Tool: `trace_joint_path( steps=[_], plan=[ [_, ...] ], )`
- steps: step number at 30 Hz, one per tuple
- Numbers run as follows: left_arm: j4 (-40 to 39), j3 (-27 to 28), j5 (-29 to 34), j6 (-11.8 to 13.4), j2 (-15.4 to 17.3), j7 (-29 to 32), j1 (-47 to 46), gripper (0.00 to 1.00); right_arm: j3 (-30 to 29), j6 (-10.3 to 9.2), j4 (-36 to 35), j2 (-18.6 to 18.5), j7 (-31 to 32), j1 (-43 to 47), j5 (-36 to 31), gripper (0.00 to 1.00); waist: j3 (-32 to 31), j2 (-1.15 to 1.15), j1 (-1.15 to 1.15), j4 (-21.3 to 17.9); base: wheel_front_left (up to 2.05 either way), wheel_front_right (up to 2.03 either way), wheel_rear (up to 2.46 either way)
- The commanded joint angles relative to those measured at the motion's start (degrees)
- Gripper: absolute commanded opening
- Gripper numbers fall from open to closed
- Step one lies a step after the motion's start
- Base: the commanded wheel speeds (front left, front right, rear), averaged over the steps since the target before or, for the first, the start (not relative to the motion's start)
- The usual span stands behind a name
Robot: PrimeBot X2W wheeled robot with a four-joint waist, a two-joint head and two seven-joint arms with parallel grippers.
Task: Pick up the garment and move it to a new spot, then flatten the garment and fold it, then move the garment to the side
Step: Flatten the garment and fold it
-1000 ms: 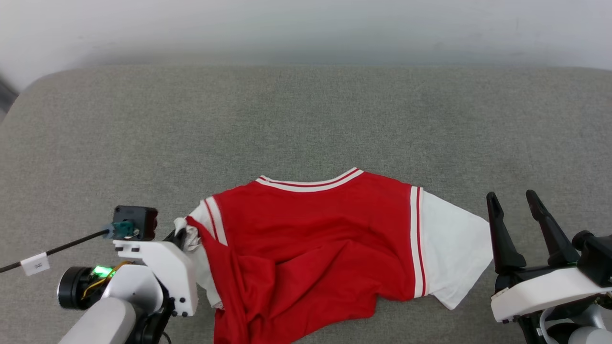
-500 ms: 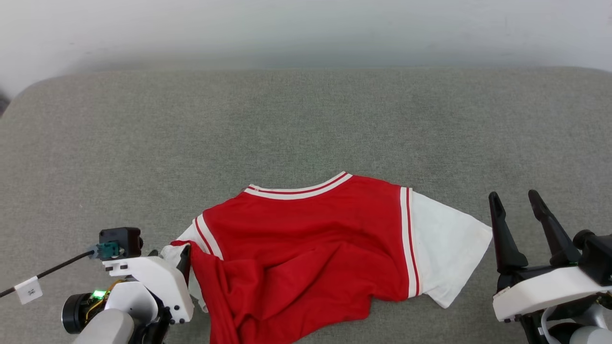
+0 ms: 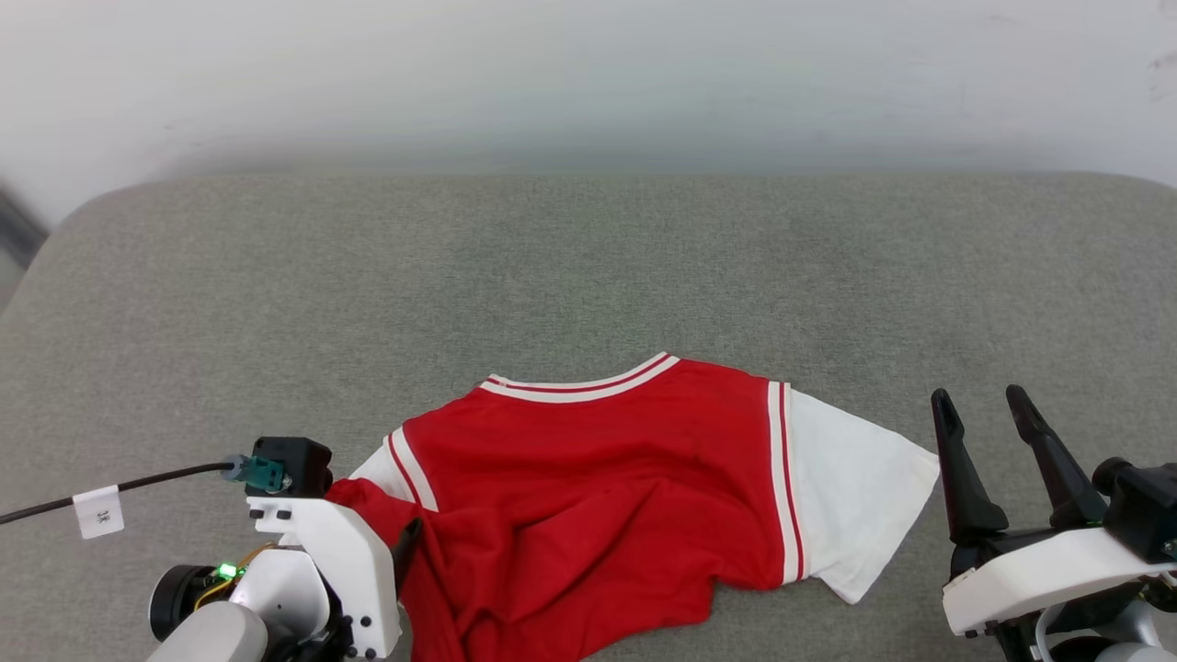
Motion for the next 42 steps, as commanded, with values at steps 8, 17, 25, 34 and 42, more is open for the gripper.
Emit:
trace_joint_path(
  steps=[8, 17, 25, 34, 42],
  plan=[
    [1.17, -0.77, -2.25, -0.65, 0.59, 5.00, -1.43, 0.19, -0.05, -0.02, 0.03, 0.04, -0.52, -0.01, 0.69, 1.00, 1.71, 0.00, 0.00, -2.10, 0.00, 0.00, 0.00],
    [-5.08, -9.06, 5.16, -5.27, -3.01, 1.42, -4.58, 0.00, -1.32, -0.02, 0.35, 0.04, -0.27, 0.69, 0.30, 1.00, 0.19, 0.00, 0.00, -1.93, 0.00, 0.00, 0.00],
    [-1.35, -19.47, 4.79, -9.54, -9.53, 5.30, -1.43, 0.00, -1.09, -0.02, -0.32, 0.03, 0.26, 0.59, -0.14, 1.00, -0.53, 0.00, 0.00, -1.31, 0.00, 0.00, 0.00],
    [9.51, -19.55, 3.98, -9.82, -14.77, -0.43, -0.87, 1.00, -0.88, -0.02, 0.06, 0.04, 0.61, 1.35, -1.20, 1.00, -1.54, 0.00, 0.00, -1.78, 0.00, 0.00, 0.00],
    [2.73, -16.03, 7.29, -6.11, -14.21, -9.02, -0.79, 1.00, -0.96, -0.02, 0.23, 0.04, 1.05, 2.64, -1.91, 1.00, -3.66, 0.00, 0.00, -1.55, 0.00, 0.00, 0.00]
  ],
)
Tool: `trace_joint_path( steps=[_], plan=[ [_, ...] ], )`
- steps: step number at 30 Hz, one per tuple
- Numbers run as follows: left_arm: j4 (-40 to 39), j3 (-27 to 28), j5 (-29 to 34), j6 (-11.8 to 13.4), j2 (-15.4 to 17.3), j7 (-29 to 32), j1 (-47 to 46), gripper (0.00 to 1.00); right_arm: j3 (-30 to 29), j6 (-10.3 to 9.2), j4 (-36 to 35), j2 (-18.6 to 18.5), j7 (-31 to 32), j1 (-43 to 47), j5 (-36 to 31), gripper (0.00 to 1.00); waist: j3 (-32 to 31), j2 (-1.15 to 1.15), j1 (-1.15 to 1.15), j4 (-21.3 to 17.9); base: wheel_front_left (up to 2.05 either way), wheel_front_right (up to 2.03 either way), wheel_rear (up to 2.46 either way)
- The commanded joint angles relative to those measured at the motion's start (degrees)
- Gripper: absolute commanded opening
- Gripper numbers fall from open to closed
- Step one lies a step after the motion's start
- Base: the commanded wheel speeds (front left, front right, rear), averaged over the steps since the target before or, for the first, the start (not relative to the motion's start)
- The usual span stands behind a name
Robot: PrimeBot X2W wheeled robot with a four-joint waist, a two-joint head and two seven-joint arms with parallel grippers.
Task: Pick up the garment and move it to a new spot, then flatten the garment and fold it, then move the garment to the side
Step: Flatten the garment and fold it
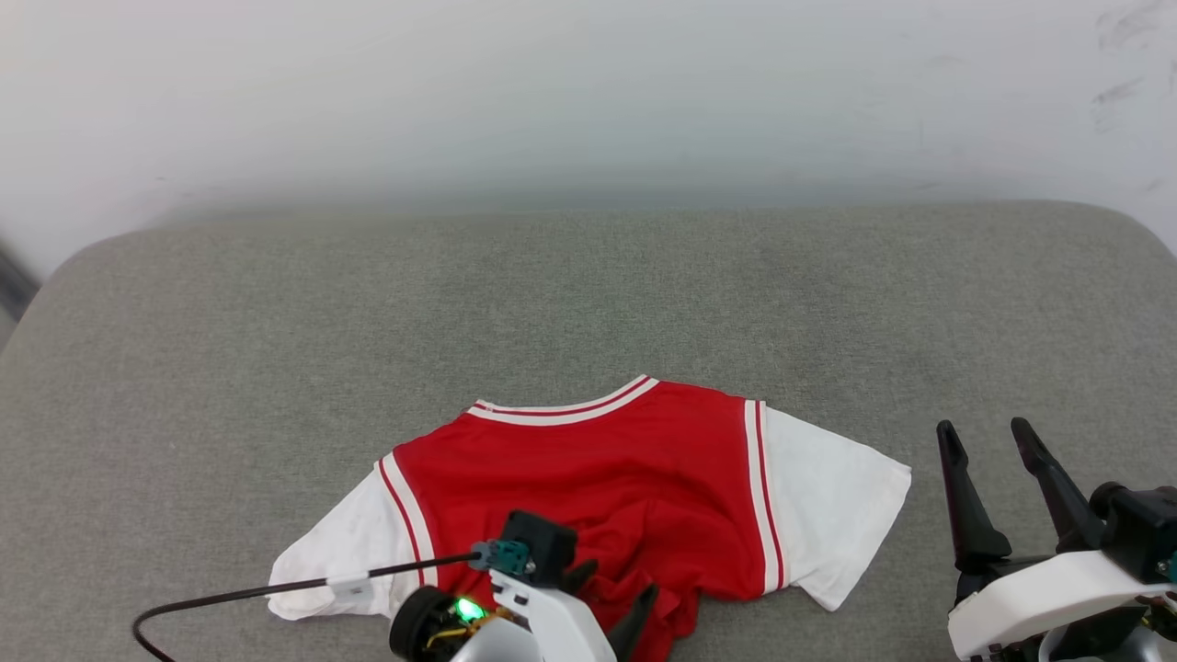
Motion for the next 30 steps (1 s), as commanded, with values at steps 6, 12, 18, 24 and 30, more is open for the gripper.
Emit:
trace_joint_path(
  steps=[6, 12, 18, 24, 30],
  plan=[
    [-5.69, 5.51, 2.75, 4.72, 1.78, -7.96, 0.99, 1.00, -0.02, -0.02, -0.36, 0.05, 0.32, 0.61, -0.50, 1.00, -0.57, 0.00, 0.00, 0.55, 0.00, 0.00, 0.00],
    [-5.99, 13.69, 4.52, 9.21, 3.85, -19.47, 2.25, 1.00, -0.46, -0.02, -0.62, 0.04, 0.77, 0.69, -0.84, 1.00, -0.44, 0.00, 0.00, 0.95, 0.00, 0.00, 0.00],
    [-4.66, 19.79, 4.19, 11.27, 6.67, -25.84, 4.05, 1.00, -0.97, -0.02, -0.80, 0.05, 1.20, 0.86, -1.17, 1.00, -0.47, 0.00, 0.00, 1.35, 0.00, 0.00, 0.00],
    [-4.50, 23.76, 2.75, 11.93, 9.40, -28.06, 6.54, 1.00, -2.18, -0.02, -0.81, 0.04, 2.20, 1.43, -1.50, 1.00, -1.03, 0.00, 0.00, 1.61, 0.00, 0.00, 0.00],
    [-5.68, 24.48, 2.18, 11.65, 10.34, -28.24, 7.39, 1.00, -5.49, -0.02, 1.46, 0.05, 7.16, 1.89, 0.13, 1.00, -0.92, 0.00, 0.00, 1.72, 0.00, 0.00, 0.00]
  ],
)
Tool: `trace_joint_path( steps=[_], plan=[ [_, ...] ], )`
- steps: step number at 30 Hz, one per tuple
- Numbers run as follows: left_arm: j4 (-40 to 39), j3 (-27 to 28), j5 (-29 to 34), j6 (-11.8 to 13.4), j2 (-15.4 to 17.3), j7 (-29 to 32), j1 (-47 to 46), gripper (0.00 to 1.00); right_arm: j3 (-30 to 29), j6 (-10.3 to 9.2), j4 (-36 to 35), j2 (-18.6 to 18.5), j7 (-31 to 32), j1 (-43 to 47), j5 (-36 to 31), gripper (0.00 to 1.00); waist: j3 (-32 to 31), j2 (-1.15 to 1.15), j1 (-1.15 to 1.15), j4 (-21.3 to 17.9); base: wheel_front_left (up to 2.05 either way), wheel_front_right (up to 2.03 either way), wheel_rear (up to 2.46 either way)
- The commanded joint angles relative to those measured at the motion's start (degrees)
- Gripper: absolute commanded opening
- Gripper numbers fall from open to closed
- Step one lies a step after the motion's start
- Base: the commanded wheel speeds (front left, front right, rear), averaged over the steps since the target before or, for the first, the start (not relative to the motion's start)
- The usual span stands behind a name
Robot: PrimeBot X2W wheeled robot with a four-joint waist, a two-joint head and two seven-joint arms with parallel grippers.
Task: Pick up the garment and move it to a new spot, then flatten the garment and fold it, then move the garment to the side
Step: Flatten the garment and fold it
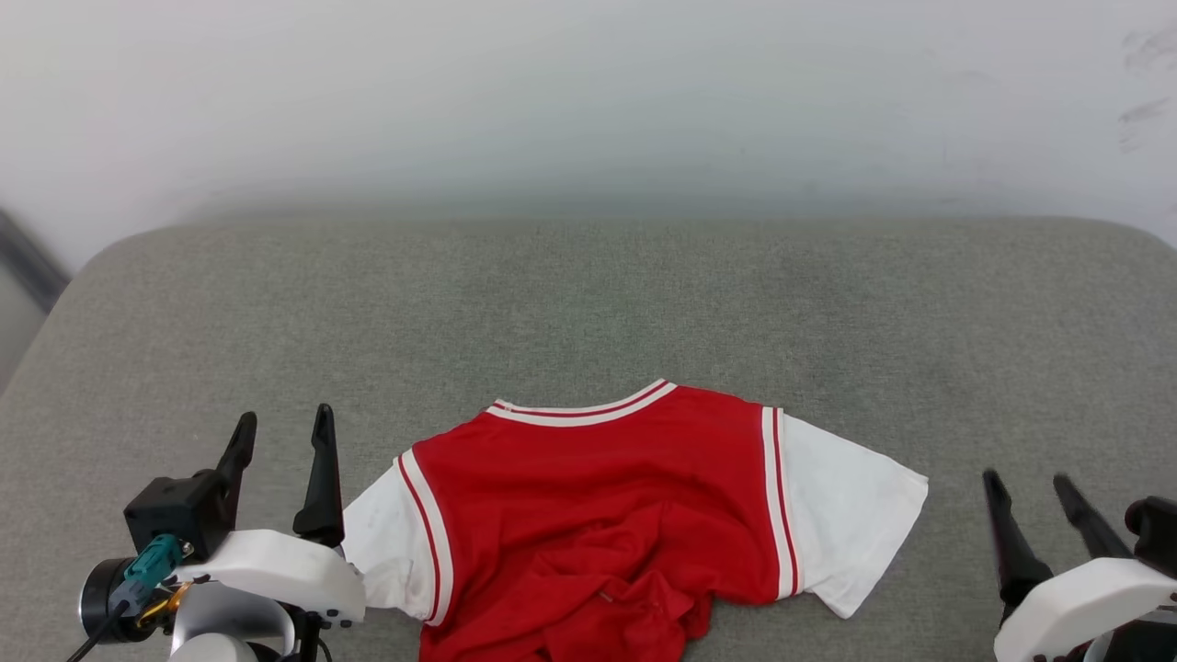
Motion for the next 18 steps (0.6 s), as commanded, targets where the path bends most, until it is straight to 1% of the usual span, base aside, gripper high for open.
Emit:
trace_joint_path(
  steps=[1, 5, 10, 13, 18],
  plan=[
    [-0.32, 0.15, 0.03, -0.03, 0.11, -0.29, 0.38, 1.00, -0.58, -0.02, 0.82, 0.05, 1.36, 0.32, 0.61, 1.00, 0.35, 0.00, 0.00, 0.10, 0.00, 0.00, 0.00],
    [-1.10, -0.04, -0.09, -0.06, -0.41, -0.32, -0.94, 1.00, -2.45, -0.02, 6.14, -1.68, 12.28, -2.93, 4.13, 1.00, 2.12, 0.00, 0.00, 0.85, 0.00, 0.00, 0.00],
    [-1.87, -0.34, 0.17, -0.33, -0.84, -0.47, -2.75, 1.00, -2.58, -0.02, 12.70, -4.71, 23.85, -8.21, 7.30, 1.00, 5.63, 0.00, 0.00, 2.01, 0.00, 0.00, 0.00],
    [-2.12, -0.97, 0.60, -0.92, -1.25, -0.49, -4.60, 1.00, -1.88, -0.01, 15.64, -5.78, 27.70, -12.49, 8.65, 1.00, 8.25, 0.00, 0.00, 2.97, 0.00, 0.00, 0.00],
    [-1.81, -1.84, 0.72, -2.33, -1.99, -0.64, -7.49, 1.00, 0.41, -0.02, 20.78, -7.67, 29.06, -18.80, 9.50, 1.00, 12.12, 0.00, 0.00, 4.26, 0.00, 0.00, 0.00]
  ],
)
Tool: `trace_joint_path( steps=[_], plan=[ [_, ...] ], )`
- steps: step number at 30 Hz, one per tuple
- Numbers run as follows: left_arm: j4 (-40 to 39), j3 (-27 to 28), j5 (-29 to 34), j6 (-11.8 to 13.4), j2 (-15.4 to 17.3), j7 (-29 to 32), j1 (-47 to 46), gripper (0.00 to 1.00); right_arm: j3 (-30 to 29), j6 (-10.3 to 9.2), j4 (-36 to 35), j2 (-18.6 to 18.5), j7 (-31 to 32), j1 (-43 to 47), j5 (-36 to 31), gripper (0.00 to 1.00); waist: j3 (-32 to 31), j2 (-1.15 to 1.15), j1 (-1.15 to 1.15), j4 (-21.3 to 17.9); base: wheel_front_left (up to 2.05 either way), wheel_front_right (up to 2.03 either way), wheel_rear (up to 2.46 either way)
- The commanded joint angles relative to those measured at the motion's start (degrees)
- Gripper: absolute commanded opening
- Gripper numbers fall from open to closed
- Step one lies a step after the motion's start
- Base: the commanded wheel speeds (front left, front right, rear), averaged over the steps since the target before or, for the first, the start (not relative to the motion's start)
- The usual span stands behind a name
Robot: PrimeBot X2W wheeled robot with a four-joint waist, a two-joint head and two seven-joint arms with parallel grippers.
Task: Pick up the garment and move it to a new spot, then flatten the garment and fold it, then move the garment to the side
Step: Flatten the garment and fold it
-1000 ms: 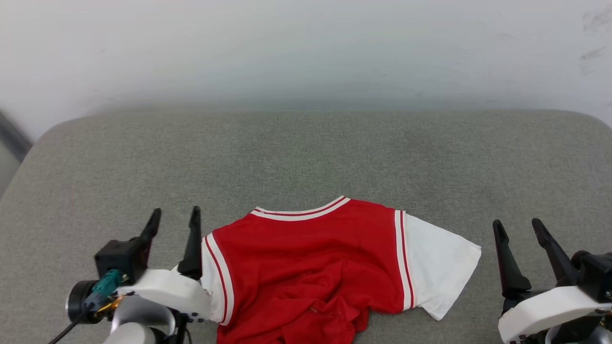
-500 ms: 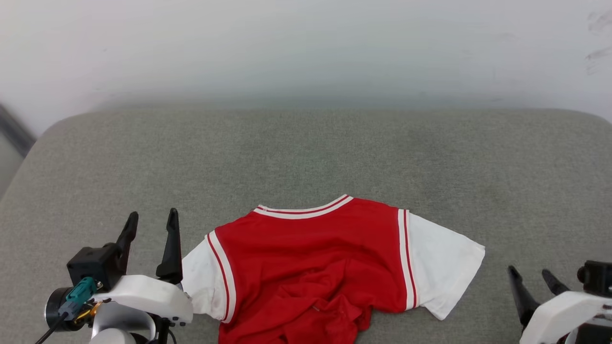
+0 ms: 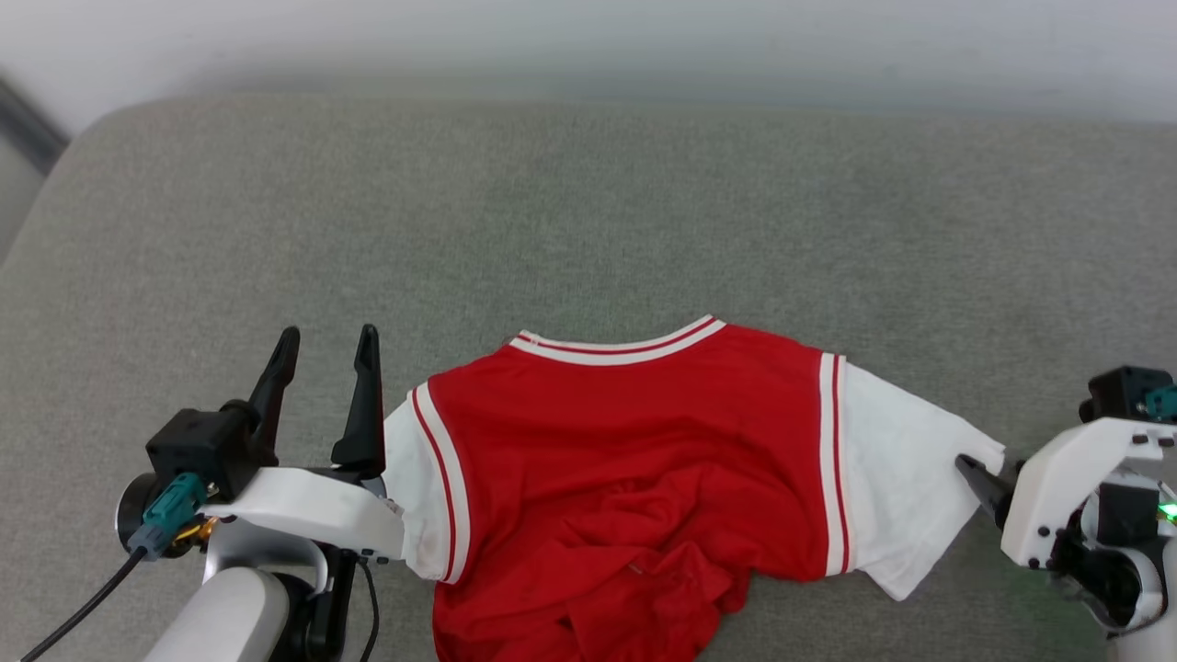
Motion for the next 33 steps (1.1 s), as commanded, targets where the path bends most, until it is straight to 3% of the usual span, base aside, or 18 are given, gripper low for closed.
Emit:
trace_joint_path(
  steps=[1, 8, 9, 10, 11, 16, 20, 27, 33],
  plan=[
    [0.19, -0.08, 0.25, -0.27, -0.20, -0.16, -1.08, 1.00, 0.45, -0.01, 1.11, -0.41, -0.14, -1.72, 0.61, 1.00, 2.28, 0.00, 0.00, 1.15, 0.00, 0.00, 0.00],
    [2.40, -0.66, 0.14, -1.39, -0.65, -0.49, -3.13, 1.00, 4.43, -0.01, 11.01, -0.65, 1.18, -4.51, 1.79, 1.00, 4.55, 0.00, 0.00, 2.13, 0.00, 0.00, 0.00],
    [2.71, -0.64, 0.01, -1.52, -0.65, -0.52, -3.27, 1.00, 4.93, 0.00, 12.52, -0.37, 1.88, -4.35, 2.39, 0.89, 4.58, 0.00, 0.00, 2.16, 0.00, 0.00, 0.00],
    [3.01, -0.58, -0.17, -1.58, -0.67, -0.56, -3.31, 1.00, 5.43, 0.00, 13.55, -0.10, 2.45, -4.20, 2.84, 0.08, 4.49, 0.00, 0.00, 2.15, 0.00, 0.00, 0.00],
    [3.34, -0.51, -0.35, -1.59, -0.60, -0.47, -3.19, 1.00, 5.76, 0.00, 14.35, 0.06, 2.89, -4.07, 3.34, 0.00, 4.32, 0.00, 0.00, 2.08, 0.00, 0.00, 0.00],
    [4.96, -0.31, -1.98, -2.14, 0.66, 1.76, -1.64, 1.00, 5.64, -0.01, 12.74, -2.22, 0.07, -5.20, 3.67, 0.00, 2.10, 0.00, 0.00, 1.01, 0.00, 0.00, 0.00],
    [6.39, -0.11, -4.54, -3.80, 2.95, 6.86, -2.08, 1.00, 4.00, -0.02, 8.76, -4.36, -2.69, -5.61, 2.45, 0.00, -0.08, 0.00, 0.00, 0.06, 0.00, 0.00, 0.00],
    [9.11, -1.10, -14.02, -7.31, 7.27, 25.71, -3.93, 1.00, 1.43, -0.02, 1.52, -4.03, -1.82, -2.55, 0.51, 0.00, -1.70, 0.00, 0.00, -1.45, 0.00, 0.00, 0.00],
    [12.96, -1.59, -20.03, -7.58, 9.96, 38.80, -5.67, 1.00, 1.36, -0.01, -4.35, -1.76, -0.24, -1.17, 0.19, 0.00, 0.55, 0.00, 0.00, -3.65, 0.00, 0.00, 0.00]
  ],
)
